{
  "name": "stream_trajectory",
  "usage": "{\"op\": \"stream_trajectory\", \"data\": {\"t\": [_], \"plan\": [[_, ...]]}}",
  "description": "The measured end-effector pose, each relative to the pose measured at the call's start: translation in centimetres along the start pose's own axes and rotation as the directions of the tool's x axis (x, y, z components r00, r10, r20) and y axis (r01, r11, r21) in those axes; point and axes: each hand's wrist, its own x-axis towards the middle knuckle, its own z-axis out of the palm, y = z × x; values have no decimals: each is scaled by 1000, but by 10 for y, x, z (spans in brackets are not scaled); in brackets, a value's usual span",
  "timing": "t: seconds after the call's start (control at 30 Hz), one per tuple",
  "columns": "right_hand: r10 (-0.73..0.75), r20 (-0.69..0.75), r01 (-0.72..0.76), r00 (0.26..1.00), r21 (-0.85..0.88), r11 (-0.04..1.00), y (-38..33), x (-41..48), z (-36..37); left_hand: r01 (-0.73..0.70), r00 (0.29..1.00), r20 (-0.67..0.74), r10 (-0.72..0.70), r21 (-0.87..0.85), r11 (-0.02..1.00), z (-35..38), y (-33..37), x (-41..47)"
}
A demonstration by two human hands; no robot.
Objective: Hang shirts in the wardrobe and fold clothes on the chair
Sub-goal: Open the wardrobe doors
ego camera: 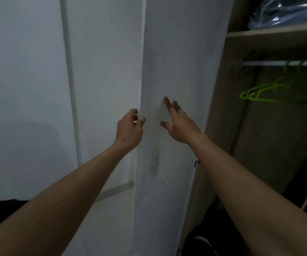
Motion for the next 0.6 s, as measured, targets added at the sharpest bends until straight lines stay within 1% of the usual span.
{"op": "stream_trajectory", "data": {"t": [0.13, 0.3, 0.37, 0.5, 0.6], "plan": [[-47, -4, 47, 999, -55, 997, 8, 24, 9, 41, 998, -44, -40, 44, 998, 0, -11, 17], [-76, 6, 76, 997, -122, 990, 13, 42, 20, 102, 990, -105, -98, 42, 994, 3, -22, 33], [-72, 23, 75, 997, -122, 990, 16, 48, 23, 99, 988, -120, -93, 46, 994, 7, -24, 37], [-65, 41, 69, 997, -100, 993, 22, 59, 26, 17, 987, -158, 20, 233, 972, 16, -31, 48], [-72, 53, 76, 996, -92, 993, 25, 67, 29, 37, 990, -138, 3, 286, 957, 16, -28, 54]]}}
